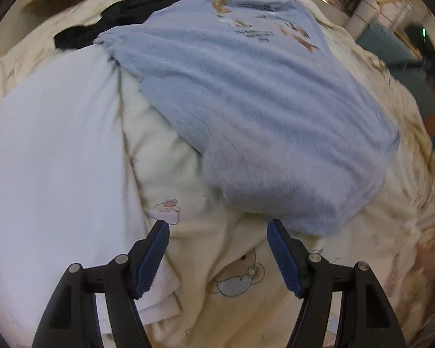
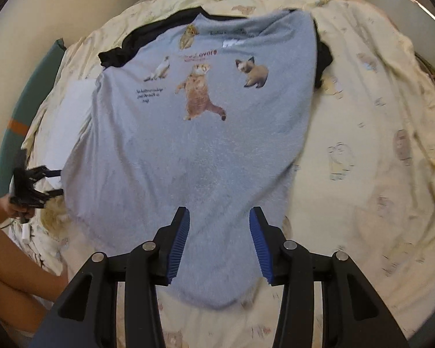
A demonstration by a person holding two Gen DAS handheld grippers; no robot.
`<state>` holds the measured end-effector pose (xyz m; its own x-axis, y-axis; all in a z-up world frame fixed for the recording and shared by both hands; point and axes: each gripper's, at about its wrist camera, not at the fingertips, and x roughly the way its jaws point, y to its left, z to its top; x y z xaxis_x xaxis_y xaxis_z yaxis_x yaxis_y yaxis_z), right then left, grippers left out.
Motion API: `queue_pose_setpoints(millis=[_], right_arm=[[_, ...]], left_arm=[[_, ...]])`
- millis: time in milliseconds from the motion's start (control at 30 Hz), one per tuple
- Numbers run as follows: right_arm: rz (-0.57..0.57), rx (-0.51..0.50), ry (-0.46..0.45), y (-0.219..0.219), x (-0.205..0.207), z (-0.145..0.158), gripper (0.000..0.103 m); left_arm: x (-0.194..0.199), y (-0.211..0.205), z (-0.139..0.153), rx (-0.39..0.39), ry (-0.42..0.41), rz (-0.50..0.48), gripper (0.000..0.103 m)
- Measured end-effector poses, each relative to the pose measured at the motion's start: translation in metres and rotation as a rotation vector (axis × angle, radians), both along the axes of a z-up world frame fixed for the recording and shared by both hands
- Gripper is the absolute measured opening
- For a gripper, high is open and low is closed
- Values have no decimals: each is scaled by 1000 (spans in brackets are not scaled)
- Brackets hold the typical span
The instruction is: Fold clothes
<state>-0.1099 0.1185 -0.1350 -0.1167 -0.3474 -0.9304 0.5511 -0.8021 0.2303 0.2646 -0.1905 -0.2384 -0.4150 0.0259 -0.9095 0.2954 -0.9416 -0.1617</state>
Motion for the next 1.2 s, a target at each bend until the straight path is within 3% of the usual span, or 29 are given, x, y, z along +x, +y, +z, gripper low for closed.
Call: queue_pose_setpoints(millis=[100, 133, 167, 267, 400, 467, 567, 633, 733, 833, 900, 1067, 1200], right_arm=[[-14, 14, 39, 1, 5, 39, 48], [-23, 10, 53, 1, 9, 55, 48], [-33, -1, 63, 0, 13, 71, 48], [-47, -57, 108, -5, 31, 112, 48], [-53, -135, 176, -13, 56, 161, 51], [-26, -141, 224, -18, 64, 172, 52], [-38, -120, 265, -19, 63, 177, 54], [-52, -136, 244, -19, 59, 174, 54], [-48, -141, 218, -22, 58, 167, 54], [-12, -101, 209, -28, 63, 158, 54], [10, -75, 212, -31, 66, 152, 54], [33, -28, 195, -30, 70, 138, 54], [44, 6, 167, -29, 69, 124, 54]], left_arm=[[-21, 8, 8, -90, 119, -15, 59], [-28, 10, 8, -115, 112, -32, 22], [-34, 10, 10, -83, 105, -44, 4], [-43, 3, 25, 42, 111, -58, 4], [-24, -20, 89, 187, 273, 40, 4], [-6, -29, 118, 242, 343, 93, 4], [26, -45, 132, 311, 369, 206, 4], [43, -57, 117, 302, 305, 309, 4], [80, -76, 62, 345, 118, 481, 4], [100, -75, 25, 333, 26, 510, 5], [112, -63, 12, 318, 0, 511, 8], [134, -46, 12, 294, 1, 523, 44], [125, -37, 11, 212, 18, 456, 44]])
